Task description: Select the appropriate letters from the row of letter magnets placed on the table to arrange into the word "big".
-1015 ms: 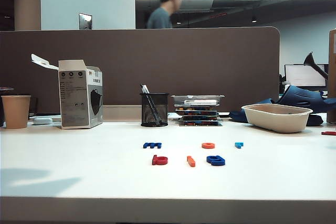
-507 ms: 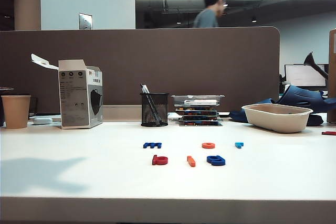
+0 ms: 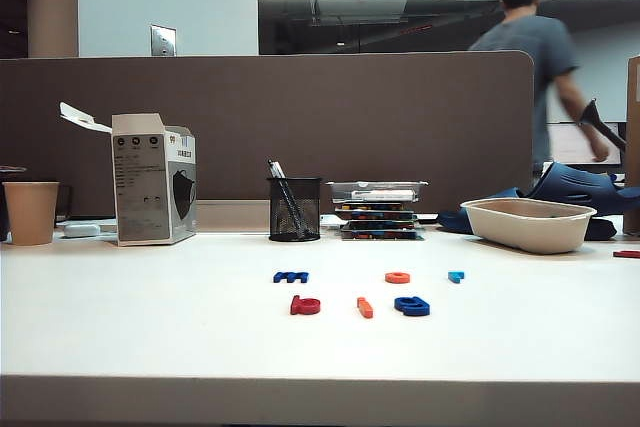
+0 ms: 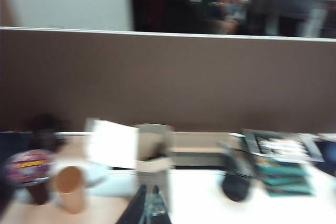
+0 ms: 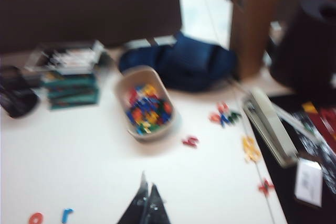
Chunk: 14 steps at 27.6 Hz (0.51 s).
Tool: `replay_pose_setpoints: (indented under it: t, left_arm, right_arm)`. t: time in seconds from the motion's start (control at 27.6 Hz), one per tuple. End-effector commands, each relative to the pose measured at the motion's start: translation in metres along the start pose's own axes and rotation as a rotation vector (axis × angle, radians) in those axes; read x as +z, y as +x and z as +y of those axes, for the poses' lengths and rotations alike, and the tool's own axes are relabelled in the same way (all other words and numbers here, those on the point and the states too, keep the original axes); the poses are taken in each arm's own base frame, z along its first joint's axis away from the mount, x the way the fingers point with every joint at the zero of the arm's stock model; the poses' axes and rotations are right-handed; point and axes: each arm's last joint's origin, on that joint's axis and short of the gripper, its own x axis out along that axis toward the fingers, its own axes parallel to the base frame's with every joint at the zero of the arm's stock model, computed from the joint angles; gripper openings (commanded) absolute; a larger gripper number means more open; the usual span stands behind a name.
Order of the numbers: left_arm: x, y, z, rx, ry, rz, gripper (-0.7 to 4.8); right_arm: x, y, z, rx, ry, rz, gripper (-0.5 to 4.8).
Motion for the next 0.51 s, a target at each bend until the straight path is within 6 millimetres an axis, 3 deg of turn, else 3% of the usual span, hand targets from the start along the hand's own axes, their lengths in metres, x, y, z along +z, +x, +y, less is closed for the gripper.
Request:
replay_pose_setpoints:
  t: [0.04, 0.18, 0.33, 0.51]
  left_arm:
    - [0.002, -0.013, 0.021, 0.046, 0.008, -0.004, -0.05]
    - [0.003, -0.032, 0.031, 0.127, 0.013, -0.010, -0.05]
    - [-0.001, -0.047, 0.024, 0.105, 0.034, -0.026, -0.05]
    - [-0.021, -0.065, 0.011, 0.028, 0.038, -0.023, -0.05]
  right_arm:
    - [-0.008, -0.004, 0.002, 0.020, -0.006, -0.038, -0.05]
    - [-0.027, -0.008, 0.003, 0.024, -0.009, -0.043, -0.05]
    - [-0.050, -0.007, 0.004, 0.037, -0.006, -0.026, -0.05]
    - [-0.079, -0.002, 0.010, 0.111, -0.026, 0.010, -0.05]
